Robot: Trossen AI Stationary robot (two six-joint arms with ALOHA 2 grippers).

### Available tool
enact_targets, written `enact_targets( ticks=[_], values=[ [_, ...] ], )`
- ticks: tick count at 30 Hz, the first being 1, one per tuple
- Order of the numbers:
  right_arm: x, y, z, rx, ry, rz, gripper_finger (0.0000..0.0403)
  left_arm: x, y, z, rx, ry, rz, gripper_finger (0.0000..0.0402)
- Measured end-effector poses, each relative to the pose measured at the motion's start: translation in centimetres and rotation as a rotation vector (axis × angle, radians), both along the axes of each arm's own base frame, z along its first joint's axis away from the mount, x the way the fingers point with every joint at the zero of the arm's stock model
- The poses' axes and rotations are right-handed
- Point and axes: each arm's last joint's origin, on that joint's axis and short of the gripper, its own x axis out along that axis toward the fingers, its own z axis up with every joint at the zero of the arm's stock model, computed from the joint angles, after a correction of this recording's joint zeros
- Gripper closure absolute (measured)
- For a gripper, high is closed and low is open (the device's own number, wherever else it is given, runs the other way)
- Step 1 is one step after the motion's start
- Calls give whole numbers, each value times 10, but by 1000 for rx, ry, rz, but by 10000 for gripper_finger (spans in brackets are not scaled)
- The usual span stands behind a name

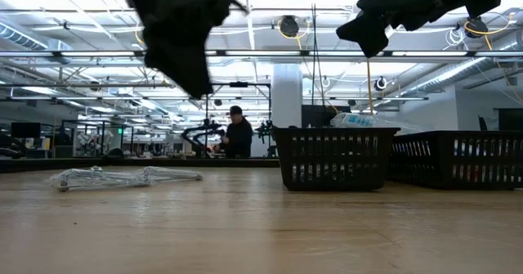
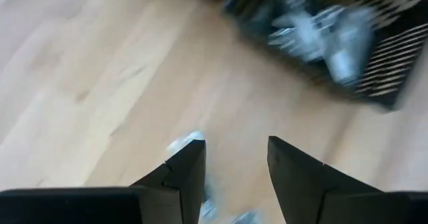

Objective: Pick & Place Travel size toiletries
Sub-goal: Put the nail cutter into the bottom left black basket

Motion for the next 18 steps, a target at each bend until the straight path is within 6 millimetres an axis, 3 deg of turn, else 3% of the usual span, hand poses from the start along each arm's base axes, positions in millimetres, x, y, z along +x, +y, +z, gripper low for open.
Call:
enact_targets(
  ticks=[10, 18],
  values=[
    [0, 0, 0, -8, 2, 3, 165, -27, -6, -28, -53, 210, 161, 239],
    [0, 0, 0, -7, 2, 3, 165, -43, 5, -58, -79, 276, 268, 169]
  ],
)
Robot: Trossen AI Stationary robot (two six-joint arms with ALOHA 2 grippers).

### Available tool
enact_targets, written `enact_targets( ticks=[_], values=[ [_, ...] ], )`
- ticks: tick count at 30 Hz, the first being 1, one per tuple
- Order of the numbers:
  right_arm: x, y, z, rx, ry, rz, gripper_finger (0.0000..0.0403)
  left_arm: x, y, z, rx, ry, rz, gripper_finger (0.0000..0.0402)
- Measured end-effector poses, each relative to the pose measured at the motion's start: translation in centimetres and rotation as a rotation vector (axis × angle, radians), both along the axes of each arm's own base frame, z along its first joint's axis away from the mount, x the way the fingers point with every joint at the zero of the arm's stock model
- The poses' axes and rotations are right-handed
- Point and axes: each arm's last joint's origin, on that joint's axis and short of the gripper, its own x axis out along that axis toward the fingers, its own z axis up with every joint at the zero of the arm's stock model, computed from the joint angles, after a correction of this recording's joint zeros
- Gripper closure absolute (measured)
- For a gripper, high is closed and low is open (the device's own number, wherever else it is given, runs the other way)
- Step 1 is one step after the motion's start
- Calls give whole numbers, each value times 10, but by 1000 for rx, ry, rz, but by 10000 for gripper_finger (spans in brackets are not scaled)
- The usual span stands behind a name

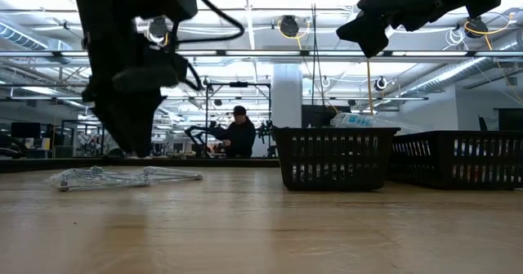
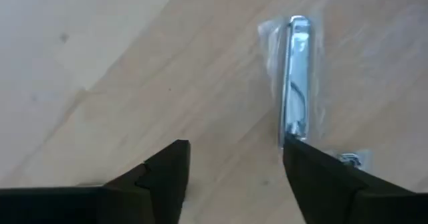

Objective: Pick & Place Travel size toiletries
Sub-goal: Put the nail cutter into the bottom left black basket

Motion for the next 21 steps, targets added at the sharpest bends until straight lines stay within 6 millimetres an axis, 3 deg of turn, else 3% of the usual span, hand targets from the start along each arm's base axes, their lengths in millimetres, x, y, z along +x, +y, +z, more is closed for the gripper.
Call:
enact_targets(
  ticks=[9, 21],
  values=[
    [0, 0, 0, 4, 0, -2, 165, 3, 7, -18, -95, -89, -41, 116],
    [0, 0, 0, 4, -1, -2, 165, 13, 11, -24, -94, -211, -117, 139]
  ],
)
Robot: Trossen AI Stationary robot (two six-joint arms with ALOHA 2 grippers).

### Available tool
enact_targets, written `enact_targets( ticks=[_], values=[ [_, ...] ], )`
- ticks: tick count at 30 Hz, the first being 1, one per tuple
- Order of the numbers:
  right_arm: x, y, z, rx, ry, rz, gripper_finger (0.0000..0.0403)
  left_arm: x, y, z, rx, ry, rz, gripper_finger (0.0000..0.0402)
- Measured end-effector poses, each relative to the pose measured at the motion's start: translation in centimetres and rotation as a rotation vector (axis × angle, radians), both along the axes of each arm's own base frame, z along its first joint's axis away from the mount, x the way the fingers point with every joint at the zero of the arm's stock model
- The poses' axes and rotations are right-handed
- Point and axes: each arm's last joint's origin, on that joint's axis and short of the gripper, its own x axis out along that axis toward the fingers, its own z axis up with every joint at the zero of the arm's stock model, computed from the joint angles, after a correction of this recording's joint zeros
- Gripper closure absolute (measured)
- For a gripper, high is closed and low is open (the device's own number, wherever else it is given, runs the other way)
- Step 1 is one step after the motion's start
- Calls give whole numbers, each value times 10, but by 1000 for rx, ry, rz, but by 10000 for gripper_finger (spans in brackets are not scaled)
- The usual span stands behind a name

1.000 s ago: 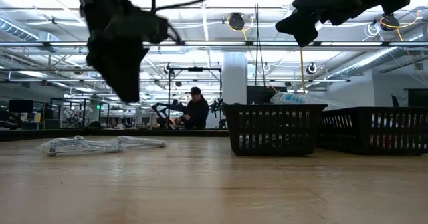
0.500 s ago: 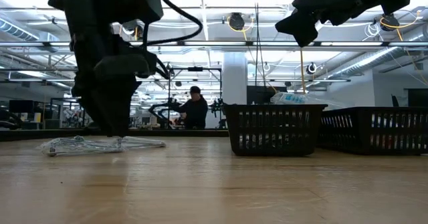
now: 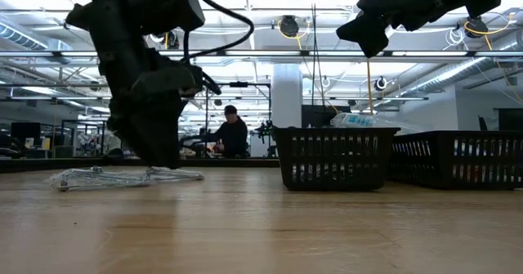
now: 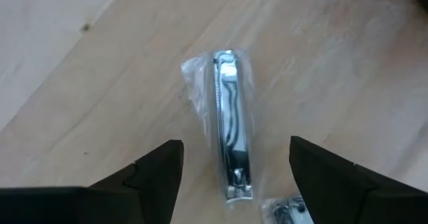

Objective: Pick & Place Travel size toiletries
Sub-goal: Put the nail cutter into the bottom left black basket

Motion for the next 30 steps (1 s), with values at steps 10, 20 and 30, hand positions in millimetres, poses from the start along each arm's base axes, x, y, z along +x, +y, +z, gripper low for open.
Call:
enact_targets(
  ticks=[10, 20, 30],
  values=[
    [0, 0, 0, 2, 0, -3, 165, 4, -1, -24, 18, 75, 29, 149],
    [0, 0, 0, 2, 0, -4, 165, 2, 0, -23, -2, 91, 13, 190],
    [0, 0, 0, 11, 2, -7, 165, -4, -1, -24, -88, 165, 63, 277]
  ],
)
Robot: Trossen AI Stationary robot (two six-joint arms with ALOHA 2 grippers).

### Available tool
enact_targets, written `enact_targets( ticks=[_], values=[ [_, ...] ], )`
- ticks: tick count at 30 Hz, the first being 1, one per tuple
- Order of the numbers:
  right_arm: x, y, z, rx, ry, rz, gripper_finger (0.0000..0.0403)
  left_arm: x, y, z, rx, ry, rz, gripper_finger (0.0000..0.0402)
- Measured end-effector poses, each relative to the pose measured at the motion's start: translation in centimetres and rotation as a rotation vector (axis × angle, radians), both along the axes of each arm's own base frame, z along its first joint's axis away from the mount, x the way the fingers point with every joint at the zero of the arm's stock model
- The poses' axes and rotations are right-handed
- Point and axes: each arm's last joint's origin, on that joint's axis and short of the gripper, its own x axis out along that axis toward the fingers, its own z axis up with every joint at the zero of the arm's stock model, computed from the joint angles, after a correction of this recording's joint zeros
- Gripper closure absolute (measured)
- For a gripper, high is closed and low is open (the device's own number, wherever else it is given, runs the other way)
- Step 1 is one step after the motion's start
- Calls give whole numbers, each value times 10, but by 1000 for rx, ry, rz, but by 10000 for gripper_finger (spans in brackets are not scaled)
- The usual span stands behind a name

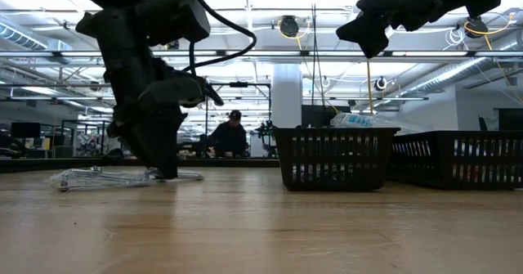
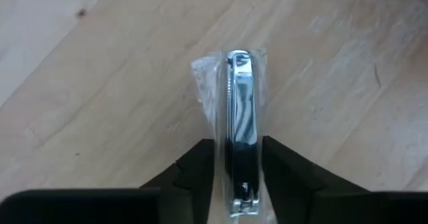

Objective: Pick & Place Travel size toiletries
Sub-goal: Put the nail cutter into the bottom left black basket

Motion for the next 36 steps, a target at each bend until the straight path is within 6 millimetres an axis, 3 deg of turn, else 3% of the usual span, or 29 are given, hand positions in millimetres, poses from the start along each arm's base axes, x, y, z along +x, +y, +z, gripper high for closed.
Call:
enact_targets(
  ticks=[9, 12, 17, 21, 28, 36],
  values=[
    [0, 0, 0, -1, 0, 0, 165, -1, 0, 0, 14, 4, 12, 379],
    [0, 0, 0, -1, 1, 0, 165, -2, 0, 5, 22, -12, 6, 379],
    [0, 0, -1, -5, 5, -7, 165, -4, -6, 31, 119, -95, -59, 377],
    [1, -3, -1, -48, -3, -107, 165, 4, -14, 66, 257, -337, -136, 377],
    [13, -4, -5, -80, -61, -181, 165, 28, -27, 107, 475, -756, -328, 375],
    [37, 1, -13, -68, -209, -173, 165, 54, -23, 117, 582, -1033, -460, 377]
  ],
)
